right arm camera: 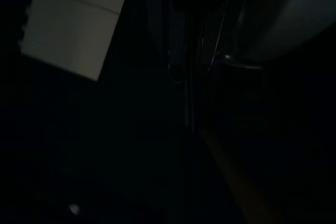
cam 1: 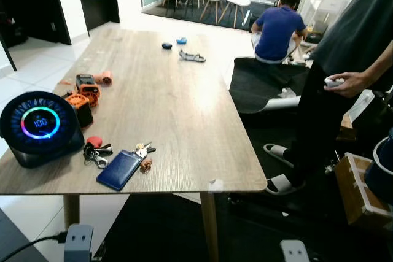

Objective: Hang keys on a hook

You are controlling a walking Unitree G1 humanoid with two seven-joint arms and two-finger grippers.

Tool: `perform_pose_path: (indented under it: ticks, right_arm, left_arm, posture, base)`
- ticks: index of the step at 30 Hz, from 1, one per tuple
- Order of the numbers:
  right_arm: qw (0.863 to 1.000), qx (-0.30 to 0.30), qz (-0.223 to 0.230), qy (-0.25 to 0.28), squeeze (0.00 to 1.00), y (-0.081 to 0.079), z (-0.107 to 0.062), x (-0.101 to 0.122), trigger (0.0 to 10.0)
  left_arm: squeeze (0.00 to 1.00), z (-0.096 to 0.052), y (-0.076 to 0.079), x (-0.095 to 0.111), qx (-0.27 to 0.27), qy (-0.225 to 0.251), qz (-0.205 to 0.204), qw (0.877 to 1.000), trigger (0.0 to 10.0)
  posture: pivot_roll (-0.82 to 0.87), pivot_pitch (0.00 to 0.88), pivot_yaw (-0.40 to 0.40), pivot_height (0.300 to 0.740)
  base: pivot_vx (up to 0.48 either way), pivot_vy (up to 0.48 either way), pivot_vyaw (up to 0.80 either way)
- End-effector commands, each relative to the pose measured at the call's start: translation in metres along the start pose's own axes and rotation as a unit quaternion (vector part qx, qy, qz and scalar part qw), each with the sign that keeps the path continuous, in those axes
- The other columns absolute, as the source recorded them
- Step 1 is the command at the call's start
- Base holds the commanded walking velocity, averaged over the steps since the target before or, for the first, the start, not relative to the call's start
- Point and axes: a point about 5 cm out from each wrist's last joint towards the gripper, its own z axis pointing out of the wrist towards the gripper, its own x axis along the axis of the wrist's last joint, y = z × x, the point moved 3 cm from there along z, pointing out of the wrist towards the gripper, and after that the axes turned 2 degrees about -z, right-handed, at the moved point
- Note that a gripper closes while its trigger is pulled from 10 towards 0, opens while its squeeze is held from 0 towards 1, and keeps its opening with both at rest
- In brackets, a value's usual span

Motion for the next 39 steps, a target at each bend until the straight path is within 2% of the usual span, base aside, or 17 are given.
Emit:
perform_pose_path:
  ticks: [1, 4, 10, 13, 16, 19, 21, 25, 29, 32, 35, 38, 39]
  right_arm:
    - [1.000, 0.008, 0.015, -0.011, 0.00, -0.001, 0.000, -0.002, 10.0]
    - [0.999, 0.010, 0.047, -0.002, 0.00, -0.002, 0.002, 0.002, 10.0]
    - [0.999, 0.004, 0.043, 0.016, 0.00, -0.003, 0.002, 0.008, 10.0]
    - [0.995, -0.010, 0.087, 0.039, 0.00, -0.001, 0.002, 0.014, 10.0]
    - [0.994, -0.018, 0.097, 0.050, 0.00, 0.002, 0.002, 0.018, 10.0]
    - [0.993, -0.061, 0.075, 0.066, 0.00, 0.011, 0.002, 0.024, 10.0]
    - [0.991, -0.090, 0.076, 0.065, 0.00, 0.019, 0.001, 0.025, 10.0]
    - [0.989, -0.106, 0.083, 0.063, 0.00, 0.023, 0.000, 0.024, 10.0]
    - [0.988, -0.101, 0.109, 0.052, 0.00, 0.021, 0.001, 0.019, 10.0]
    - [0.989, -0.105, 0.098, 0.036, 0.00, 0.019, 0.000, 0.013, 10.0]
    - [0.993, -0.080, 0.089, 0.012, 0.00, 0.012, 0.001, 0.005, 10.0]
    - [0.999, -0.031, 0.018, 0.004, 0.00, -0.004, 0.002, 0.002, 10.0]
    - [1.000, -0.023, 0.007, 0.006, 0.00, -0.007, 0.002, 0.002, 10.0]
  left_arm:
    - [0.00, -0.001, 0.009, -0.006, -0.009, -0.006, -0.023, 1.000, 10.0]
    - [0.00, 0.004, 0.014, -0.002, -0.013, -0.002, -0.037, 0.999, 10.0]
    - [0.00, 0.007, 0.019, 0.000, -0.029, -0.002, -0.028, 0.999, 10.0]
    - [0.00, 0.008, 0.024, 0.002, -0.044, 0.002, -0.030, 0.999, 10.0]
    - [0.00, 0.008, 0.025, 0.003, -0.045, 0.005, -0.028, 0.999, 10.0]
    - [0.00, 0.009, 0.015, 0.009, 0.005, 0.024, 0.009, 1.000, 10.0]
    - [0.00, 0.008, 0.008, 0.009, 0.038, 0.026, 0.002, 0.999, 10.0]
    - [0.00, 0.009, 0.007, 0.009, 0.042, 0.025, -0.002, 0.999, 10.0]
    - [0.00, 0.011, 0.014, 0.009, 0.018, 0.022, -0.003, 1.000, 10.0]
    - [0.00, 0.012, 0.020, 0.007, 0.002, 0.013, 0.007, 1.000, 10.0]
    - [0.00, 0.012, 0.024, 0.005, -0.008, 0.008, 0.006, 1.000, 10.0]
    - [0.00, 0.010, 0.035, 0.000, -0.050, -0.003, 0.015, 0.999, 10.0]
    - [0.00, 0.009, 0.037, -0.001, -0.059, -0.005, 0.018, 0.998, 10.0]
  posture:
    - [0.09, 0.021, -0.074, 0.740]
    - [0.09, 0.021, -0.073, 0.740]
    - [0.09, 0.019, -0.063, 0.740]
    - [0.10, 0.016, -0.059, 0.740]
    - [0.10, 0.017, -0.061, 0.740]
    - [0.09, 0.023, -0.066, 0.740]
    - [0.09, 0.025, -0.065, 0.740]
    - [0.09, 0.026, -0.062, 0.740]
    - [0.09, 0.027, -0.058, 0.740]
    - [0.09, 0.028, -0.055, 0.740]
    - [0.09, 0.030, -0.054, 0.740]
    - [0.09, 0.029, -0.053, 0.740]
    - [0.09, 0.030, -0.053, 0.740]
  base:
    - [0.000, 0.000, 0.00]
    - [0.000, 0.000, 0.00]
    - [0.000, 0.000, 0.00]
    - [0.000, 0.000, 0.00]
    - [0.000, 0.000, 0.00]
    - [0.000, 0.000, 0.00]
    - [0.000, 0.000, 0.00]
    - [0.000, 0.000, 0.00]
    - [0.000, 0.000, 0.00]
    - [0.000, 0.000, 0.00]
    - [0.000, 0.000, 0.00]
    - [0.000, 0.000, 0.00]
    - [0.000, 0.000, 0.00]
